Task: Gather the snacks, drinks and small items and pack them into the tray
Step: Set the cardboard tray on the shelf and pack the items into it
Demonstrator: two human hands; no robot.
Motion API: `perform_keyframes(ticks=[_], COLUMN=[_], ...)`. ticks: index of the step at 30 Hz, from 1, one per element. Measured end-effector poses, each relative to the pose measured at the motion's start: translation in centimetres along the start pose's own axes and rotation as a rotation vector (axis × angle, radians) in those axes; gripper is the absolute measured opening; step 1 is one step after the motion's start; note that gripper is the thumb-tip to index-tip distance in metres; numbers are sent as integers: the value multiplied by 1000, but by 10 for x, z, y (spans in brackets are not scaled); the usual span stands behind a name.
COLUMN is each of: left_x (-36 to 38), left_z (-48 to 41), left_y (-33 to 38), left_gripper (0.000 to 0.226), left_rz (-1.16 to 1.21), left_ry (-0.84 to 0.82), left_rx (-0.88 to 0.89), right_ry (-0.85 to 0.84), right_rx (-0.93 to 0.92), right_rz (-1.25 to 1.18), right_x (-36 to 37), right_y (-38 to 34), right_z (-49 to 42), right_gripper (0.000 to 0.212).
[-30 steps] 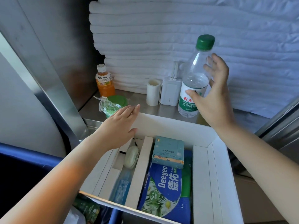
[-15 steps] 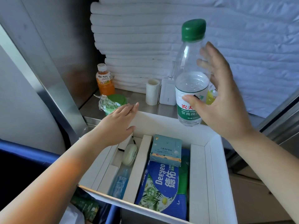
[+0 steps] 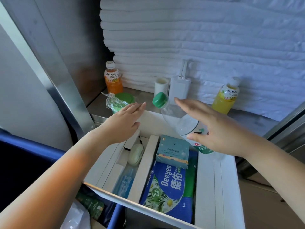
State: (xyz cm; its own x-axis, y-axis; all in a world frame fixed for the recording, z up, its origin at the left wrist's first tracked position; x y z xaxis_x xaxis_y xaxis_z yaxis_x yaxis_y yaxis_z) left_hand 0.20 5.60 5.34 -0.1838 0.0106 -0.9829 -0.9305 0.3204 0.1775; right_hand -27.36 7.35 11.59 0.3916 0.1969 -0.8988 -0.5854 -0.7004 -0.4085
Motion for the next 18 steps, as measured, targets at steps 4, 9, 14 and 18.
perform_keyframes(ticks=[4,9,14,18], left_x=[0,-3,-2,-1], left_z=[0,0,0,1], left_y=[0,-2,-3,-3], left_gripper=[63,60,68,72], left_rz=[30,132,136,145], left_ry=[-2,-12,-7,3], left_rx=[-10,-42,-42,-33], right_ry=[-56,-95,-72,-120], right_rx=[-4,-33,-129,-129], right_rz=[47,154,316,270], right_x=[10,25,38,50], right_y=[8,12,9,9], right_z=[-4,-12,-14,-16], right_gripper=[94,99,90,66])
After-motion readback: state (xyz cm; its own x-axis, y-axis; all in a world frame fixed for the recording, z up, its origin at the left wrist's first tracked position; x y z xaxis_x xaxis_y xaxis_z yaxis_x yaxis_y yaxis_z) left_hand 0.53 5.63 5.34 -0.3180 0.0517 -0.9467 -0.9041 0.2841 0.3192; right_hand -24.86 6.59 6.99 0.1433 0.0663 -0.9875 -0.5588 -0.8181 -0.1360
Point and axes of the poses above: each hand's wrist, its own z-axis away from the middle knuckle, its own x-axis out of the palm, y = z × x, the point moved 1 cm from there along -z, towards the middle knuckle
